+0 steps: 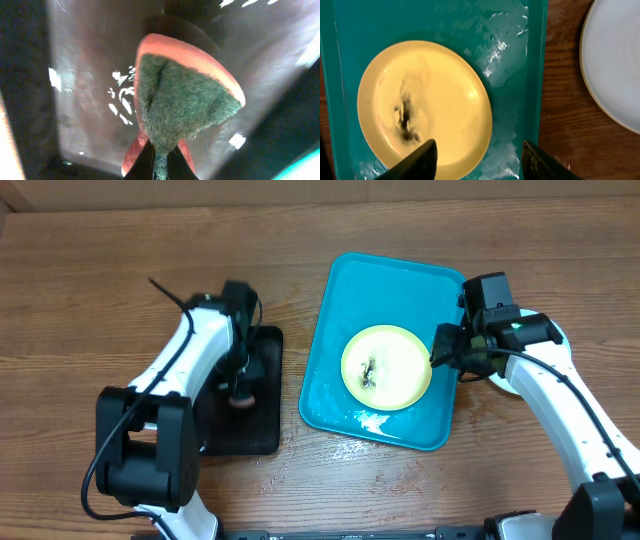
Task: Clean dirty plates on tray and stack at the side
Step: 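Carry the sponge with the left gripper onto the yellow plate, then scrub the yellow plate with the sponge while the right gripper holds it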
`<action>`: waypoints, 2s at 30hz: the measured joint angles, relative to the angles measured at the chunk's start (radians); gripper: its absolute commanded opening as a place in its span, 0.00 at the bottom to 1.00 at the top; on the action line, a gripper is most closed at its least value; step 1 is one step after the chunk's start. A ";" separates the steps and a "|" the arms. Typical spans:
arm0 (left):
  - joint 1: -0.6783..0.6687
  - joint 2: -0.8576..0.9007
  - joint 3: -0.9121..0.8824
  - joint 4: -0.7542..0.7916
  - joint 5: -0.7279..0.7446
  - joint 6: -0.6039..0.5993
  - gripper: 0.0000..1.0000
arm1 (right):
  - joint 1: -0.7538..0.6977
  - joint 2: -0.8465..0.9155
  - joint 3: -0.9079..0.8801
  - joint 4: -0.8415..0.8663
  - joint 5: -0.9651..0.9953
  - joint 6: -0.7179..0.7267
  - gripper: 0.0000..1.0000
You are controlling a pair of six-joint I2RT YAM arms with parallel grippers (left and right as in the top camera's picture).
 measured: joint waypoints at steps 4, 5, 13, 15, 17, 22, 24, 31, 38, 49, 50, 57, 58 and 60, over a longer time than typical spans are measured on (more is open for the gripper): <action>0.000 0.000 0.245 -0.140 0.016 0.010 0.04 | 0.000 0.038 0.000 0.037 -0.006 -0.016 0.56; 0.000 0.000 0.307 -0.166 0.025 0.018 0.04 | 0.000 0.051 0.000 0.044 -0.010 -0.020 0.57; -0.061 -0.002 0.581 -0.257 0.094 0.045 0.04 | -0.002 0.251 0.000 0.093 -0.035 -0.062 0.57; -0.092 -0.002 0.583 -0.247 0.117 0.049 0.04 | -0.002 0.299 0.000 0.099 -0.056 -0.079 0.39; -0.126 -0.002 0.583 -0.230 0.131 0.049 0.04 | -0.002 0.340 0.000 0.104 -0.083 -0.095 0.22; -0.234 0.003 0.583 -0.139 0.146 0.048 0.04 | -0.006 0.352 0.005 0.109 -0.134 -0.116 0.04; -0.280 0.014 0.583 -0.111 0.148 0.042 0.04 | -0.010 0.352 0.005 0.108 -0.148 -0.120 0.04; -0.397 0.188 0.583 -0.039 0.173 -0.066 0.04 | -0.011 0.352 0.003 0.110 -0.162 -0.120 0.04; -0.467 0.422 0.583 0.065 0.230 -0.142 0.04 | -0.012 0.352 0.002 0.113 -0.166 -0.120 0.04; -0.483 0.509 0.597 -0.073 0.017 -0.192 0.04 | -0.012 0.354 -0.001 0.116 -0.176 -0.120 0.04; -0.482 0.509 0.597 -0.092 -0.024 -0.192 0.04 | -0.012 0.354 -0.001 0.116 -0.177 -0.120 0.04; -0.476 0.510 0.597 -0.117 -0.123 -0.192 0.04 | -0.002 0.356 -0.002 0.127 -0.201 -0.118 0.04; -0.472 0.510 0.597 -0.105 -0.107 -0.192 0.04 | -0.002 0.356 -0.002 0.128 -0.202 -0.116 0.04; -0.462 0.510 0.594 -0.072 -0.049 -0.188 0.04 | -0.002 0.356 -0.002 0.127 -0.202 -0.117 0.04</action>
